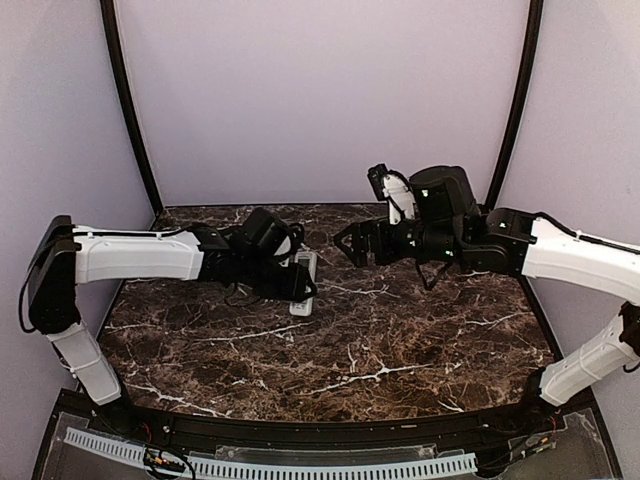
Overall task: Load the batteries into the remote control
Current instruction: Place the remote control at the center of the board.
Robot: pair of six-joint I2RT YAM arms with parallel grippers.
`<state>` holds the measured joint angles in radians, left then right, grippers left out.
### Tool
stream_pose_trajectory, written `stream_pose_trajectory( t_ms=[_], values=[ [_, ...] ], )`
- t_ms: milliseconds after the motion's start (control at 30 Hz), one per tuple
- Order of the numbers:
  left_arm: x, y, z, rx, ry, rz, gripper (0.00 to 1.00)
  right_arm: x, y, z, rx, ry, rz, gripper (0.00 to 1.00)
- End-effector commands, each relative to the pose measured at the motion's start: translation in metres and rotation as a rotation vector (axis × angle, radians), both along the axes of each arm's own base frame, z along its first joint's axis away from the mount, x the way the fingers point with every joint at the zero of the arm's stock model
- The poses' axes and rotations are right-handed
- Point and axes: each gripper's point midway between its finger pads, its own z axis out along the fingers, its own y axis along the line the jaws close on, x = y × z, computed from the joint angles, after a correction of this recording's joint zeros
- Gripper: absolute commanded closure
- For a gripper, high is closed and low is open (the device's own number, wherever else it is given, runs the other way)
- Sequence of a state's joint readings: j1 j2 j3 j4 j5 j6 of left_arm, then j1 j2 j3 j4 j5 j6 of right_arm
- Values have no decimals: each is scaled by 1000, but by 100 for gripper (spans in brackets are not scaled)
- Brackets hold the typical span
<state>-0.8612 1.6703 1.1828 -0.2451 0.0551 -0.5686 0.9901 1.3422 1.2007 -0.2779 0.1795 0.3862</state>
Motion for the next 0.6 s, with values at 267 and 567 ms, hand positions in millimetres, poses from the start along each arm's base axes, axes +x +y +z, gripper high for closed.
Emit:
stream_pose_trajectory(
  t_ms=[267,567],
  values=[
    [-1,39,-82,354,343,358,85,-4,-39,-59,-151,129,-137,1],
    [-7,54,-108,463,385,404,61,-4,-35,-64,-163,134,-126,1]
  ],
)
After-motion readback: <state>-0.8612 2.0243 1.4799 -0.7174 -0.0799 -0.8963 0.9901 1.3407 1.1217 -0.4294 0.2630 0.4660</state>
